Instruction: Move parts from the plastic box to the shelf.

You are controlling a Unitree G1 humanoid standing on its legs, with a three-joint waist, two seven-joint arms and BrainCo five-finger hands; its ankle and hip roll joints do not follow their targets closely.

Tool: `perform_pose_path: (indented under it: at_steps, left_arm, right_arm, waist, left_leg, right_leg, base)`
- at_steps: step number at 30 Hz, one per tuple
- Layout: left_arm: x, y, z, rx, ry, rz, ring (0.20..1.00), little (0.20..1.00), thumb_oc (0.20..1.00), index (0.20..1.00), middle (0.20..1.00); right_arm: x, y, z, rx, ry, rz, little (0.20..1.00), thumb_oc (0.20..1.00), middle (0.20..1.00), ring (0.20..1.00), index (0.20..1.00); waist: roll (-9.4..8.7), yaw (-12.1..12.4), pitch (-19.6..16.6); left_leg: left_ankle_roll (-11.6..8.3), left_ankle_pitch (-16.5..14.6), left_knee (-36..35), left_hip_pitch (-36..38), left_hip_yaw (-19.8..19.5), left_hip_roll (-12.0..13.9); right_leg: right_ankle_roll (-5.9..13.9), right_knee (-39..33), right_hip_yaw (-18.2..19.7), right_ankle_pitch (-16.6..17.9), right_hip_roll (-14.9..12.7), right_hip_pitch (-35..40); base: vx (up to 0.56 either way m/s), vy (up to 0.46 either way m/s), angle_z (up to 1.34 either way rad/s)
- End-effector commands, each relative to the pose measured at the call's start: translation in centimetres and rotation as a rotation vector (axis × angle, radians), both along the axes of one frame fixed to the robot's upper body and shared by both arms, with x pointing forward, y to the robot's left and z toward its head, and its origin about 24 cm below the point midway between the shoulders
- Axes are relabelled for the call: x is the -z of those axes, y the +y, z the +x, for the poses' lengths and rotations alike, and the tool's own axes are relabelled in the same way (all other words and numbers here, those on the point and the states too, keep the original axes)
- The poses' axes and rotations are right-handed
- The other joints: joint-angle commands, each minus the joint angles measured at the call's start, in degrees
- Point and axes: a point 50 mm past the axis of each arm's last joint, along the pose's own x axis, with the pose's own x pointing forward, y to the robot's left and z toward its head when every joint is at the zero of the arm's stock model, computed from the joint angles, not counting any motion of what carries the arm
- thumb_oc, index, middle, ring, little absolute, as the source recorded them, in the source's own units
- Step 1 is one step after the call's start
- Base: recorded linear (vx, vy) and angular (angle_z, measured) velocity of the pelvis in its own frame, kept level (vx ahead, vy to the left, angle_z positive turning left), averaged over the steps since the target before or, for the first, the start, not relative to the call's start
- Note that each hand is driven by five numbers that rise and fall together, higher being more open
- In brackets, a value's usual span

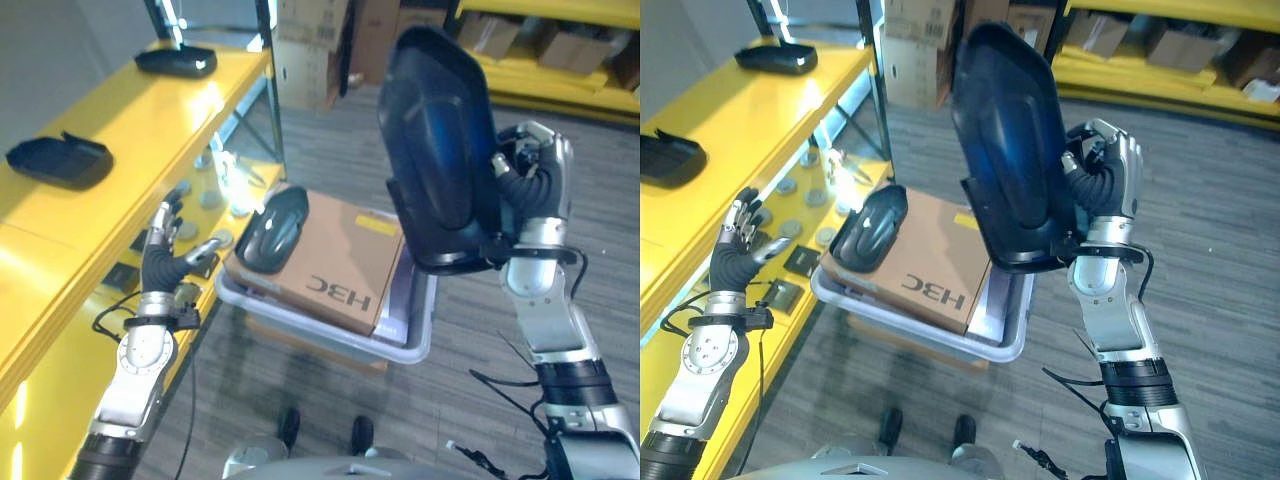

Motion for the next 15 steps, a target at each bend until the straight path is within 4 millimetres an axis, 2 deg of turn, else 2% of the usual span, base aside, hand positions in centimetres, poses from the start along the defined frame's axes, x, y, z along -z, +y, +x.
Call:
perform_pose_path:
  at_steps: [1, 2, 3, 6, 8, 15]
  left_arm:
    - [1.7, -0.9, 0.6, 0.096, 0.064, -0.097, 1.000, 1.000, 1.000, 1.000, 1.000]
    - [1.5, -2.2, 1.1, 0.155, 0.059, -0.138, 1.000, 1.000, 1.000, 1.000, 1.000]
    - [1.5, -2.2, 1.1, 0.156, 0.059, -0.139, 1.000, 1.000, 1.000, 1.000, 1.000]
    - [1.1, -3.9, 1.8, 0.233, 0.053, -0.136, 1.000, 1.000, 1.000, 1.000, 1.000]
    - [1.1, -5.8, 2.2, 0.319, 0.074, -0.163, 1.000, 1.000, 1.000, 1.000, 1.000]
    - [1.0, -8.1, 2.3, 0.453, 0.112, -0.256, 1.000, 1.000, 1.000, 1.000, 1.000]
  right_arm:
    - [-2.4, 1.9, -0.5, -0.108, -0.131, -0.057, 0.200, 0.200, 0.200, 0.200, 0.200]
    - [-2.6, 2.8, -0.6, -0.164, -0.136, -0.072, 0.200, 0.200, 0.200, 0.200, 0.200]
    - [-2.6, 2.8, -0.6, -0.164, -0.136, -0.073, 0.200, 0.200, 0.200, 0.200, 0.200]
    - [-3.2, 4.5, -0.9, -0.258, -0.163, -0.082, 0.200, 0.200, 0.200, 0.200, 0.200]
    - [-4.0, 6.2, -1.0, -0.340, -0.189, -0.098, 0.200, 0.200, 0.200, 0.200, 0.200]
    - [-4.2, 8.5, -0.8, -0.421, -0.180, -0.136, 0.200, 0.200, 0.200, 0.200, 0.200]
  waist:
    - [-2.18, 0.58, -5.15]
    - [-2.32, 0.22, -5.96]
    - [-2.28, 0.21, -5.86]
    - [-2.43, -0.37, -6.75]
    - [-2.41, -0.64, -7.43]
    - [-2.13, -0.92, -8.51]
  left_leg:
    - [-1.79, -3.53, 0.08, -1.50, 2.89, 3.11]
    - [-1.97, -3.56, 0.01, -0.84, 2.92, 3.43]
    - [-1.98, -3.57, 0.00, -0.76, 2.88, 3.44]
    - [-2.17, -3.62, -0.09, 0.06, 2.98, 3.72]
    - [-2.17, -3.73, -0.10, 0.71, 2.91, 3.81]
    - [-2.13, -4.00, -0.14, 1.97, 3.08, 3.86]
  right_leg:
    - [3.67, 2.26, -0.22, -9.38, -3.04, 2.75]
    - [3.41, 2.31, -0.19, -9.67, -2.84, 3.54]
    - [3.40, 2.29, -0.23, -9.68, -2.83, 3.64]
    - [3.16, 2.29, -0.32, -9.87, -2.53, 4.59]
    - [3.03, 2.30, -0.28, -9.96, -2.31, 5.31]
    - [2.96, 2.35, -0.35, -10.05, -2.34, 6.53]
  base:
    - [0.01, -0.061, -0.19]
    - [0.01, -0.061, -0.15]
    - [0.01, -0.065, -0.09]
    - [0.01, -0.041, 0.00]
    - [0.00, -0.042, -0.02]
    - [0.00, -0.004, 0.00]
